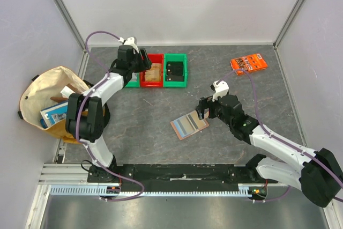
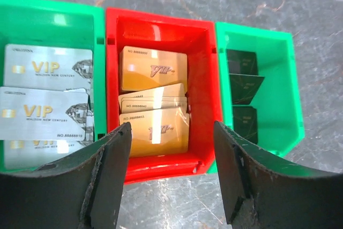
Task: Take the credit cards out of the card holder
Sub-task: Place the credit card in the storage box, then remove the credit card from the card holder.
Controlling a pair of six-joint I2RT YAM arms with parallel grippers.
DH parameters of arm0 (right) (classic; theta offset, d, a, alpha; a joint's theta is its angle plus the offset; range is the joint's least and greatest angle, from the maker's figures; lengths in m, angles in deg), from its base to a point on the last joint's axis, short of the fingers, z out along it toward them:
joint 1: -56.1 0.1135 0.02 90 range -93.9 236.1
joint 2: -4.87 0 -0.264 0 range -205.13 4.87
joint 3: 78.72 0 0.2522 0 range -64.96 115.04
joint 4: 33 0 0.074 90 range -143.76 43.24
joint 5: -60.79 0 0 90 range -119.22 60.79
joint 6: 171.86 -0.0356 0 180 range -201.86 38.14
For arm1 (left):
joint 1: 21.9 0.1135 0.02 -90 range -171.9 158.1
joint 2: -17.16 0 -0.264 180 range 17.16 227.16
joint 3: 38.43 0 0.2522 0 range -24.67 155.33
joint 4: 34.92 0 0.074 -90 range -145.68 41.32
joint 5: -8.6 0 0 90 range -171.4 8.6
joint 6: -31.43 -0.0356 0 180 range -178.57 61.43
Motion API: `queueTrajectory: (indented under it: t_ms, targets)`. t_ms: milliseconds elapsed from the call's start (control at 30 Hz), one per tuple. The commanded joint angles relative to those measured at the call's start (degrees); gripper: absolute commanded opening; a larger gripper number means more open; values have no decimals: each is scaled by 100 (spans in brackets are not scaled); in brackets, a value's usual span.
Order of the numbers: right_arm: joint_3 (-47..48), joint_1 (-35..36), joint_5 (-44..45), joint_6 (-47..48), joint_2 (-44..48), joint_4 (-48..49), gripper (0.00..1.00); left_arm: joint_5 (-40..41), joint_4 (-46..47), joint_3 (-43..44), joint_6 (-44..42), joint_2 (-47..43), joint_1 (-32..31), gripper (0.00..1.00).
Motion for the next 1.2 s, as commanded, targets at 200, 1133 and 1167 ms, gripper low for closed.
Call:
queueTrajectory:
  t_ms: [200,1133,1167]
  targets:
    - [584,-23,-1232,-109,-542,-609,95,657,-673,-705,363,-2074,-969,66]
    - [1709,1708,-267,849,-2810,-1637,63,-152,-41,-4434,1814,-4440,-1849,63]
    - [1727,1700,-258,849,-2862,-1628,63,-178,-5,-4417,1814,-4388,-1875,63]
